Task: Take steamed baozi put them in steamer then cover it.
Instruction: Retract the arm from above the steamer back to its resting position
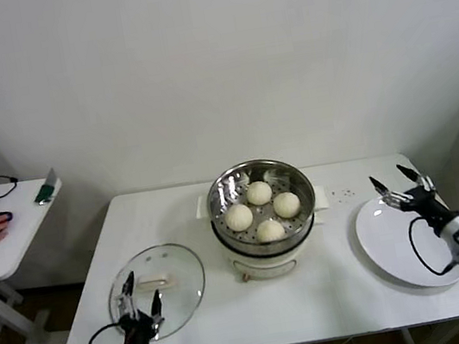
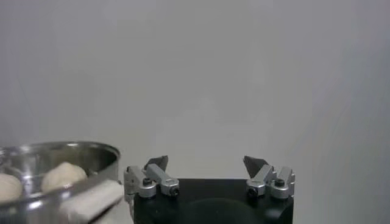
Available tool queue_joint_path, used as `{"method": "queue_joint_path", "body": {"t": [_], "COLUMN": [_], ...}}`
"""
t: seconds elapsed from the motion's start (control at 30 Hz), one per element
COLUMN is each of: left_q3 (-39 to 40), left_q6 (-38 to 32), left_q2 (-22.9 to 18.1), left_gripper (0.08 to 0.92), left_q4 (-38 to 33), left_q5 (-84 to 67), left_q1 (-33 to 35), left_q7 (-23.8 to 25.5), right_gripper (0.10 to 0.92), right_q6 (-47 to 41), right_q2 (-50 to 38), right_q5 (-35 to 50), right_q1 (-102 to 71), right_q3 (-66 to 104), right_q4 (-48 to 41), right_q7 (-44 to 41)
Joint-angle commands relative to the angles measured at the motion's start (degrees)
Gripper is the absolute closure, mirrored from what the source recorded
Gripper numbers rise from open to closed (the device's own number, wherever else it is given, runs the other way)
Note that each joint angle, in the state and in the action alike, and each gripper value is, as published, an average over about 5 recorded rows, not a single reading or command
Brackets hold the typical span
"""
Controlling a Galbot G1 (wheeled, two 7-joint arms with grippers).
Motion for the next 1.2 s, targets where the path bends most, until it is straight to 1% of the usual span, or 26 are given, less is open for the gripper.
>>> {"method": "queue_joint_path", "body": {"t": [0.03,0.23,0.4,0.6,0.97,1.2], "left_q3": [1.43,0.80,0.57,-0.13,0.06,0.37], "left_q6": [0.26,-0.59,-0.88,-1.42,-2.06,-1.98], "left_q2": [-1.23,-0.55,-0.62,-1.11,-0.84,-0.48], "left_gripper": [0.177,0.177,0.177,0.177,0.177,0.177], "left_q4": [9.31,16.96,20.66,24.48,29.37,30.69], "left_q5": [23.04,25.32,25.21,25.96,25.53,24.27], "left_q1": [-5.32,-10.20,-11.82,-14.35,-19.33,-21.41], "left_q7": [-2.70,-3.51,-3.94,-6.57,-9.10,-9.82], "right_gripper": [0.203,0.203,0.203,0.203,0.203,0.203], "right_q6": [-0.14,-0.14,0.00,0.59,2.04,2.61], "right_q2": [8.51,9.71,10.31,10.56,10.73,11.30], "right_q5": [-4.62,-6.40,-7.49,-8.15,-9.35,-10.27], "right_q1": [-10.43,-10.37,-9.99,-10.42,-11.63,-12.26], "right_q3": [9.32,9.35,9.36,9.39,11.03,11.78], "right_q4": [1.50,1.74,1.56,1.41,-0.21,-0.89], "right_q7": [2.91,2.72,2.64,2.45,1.10,0.38]}}
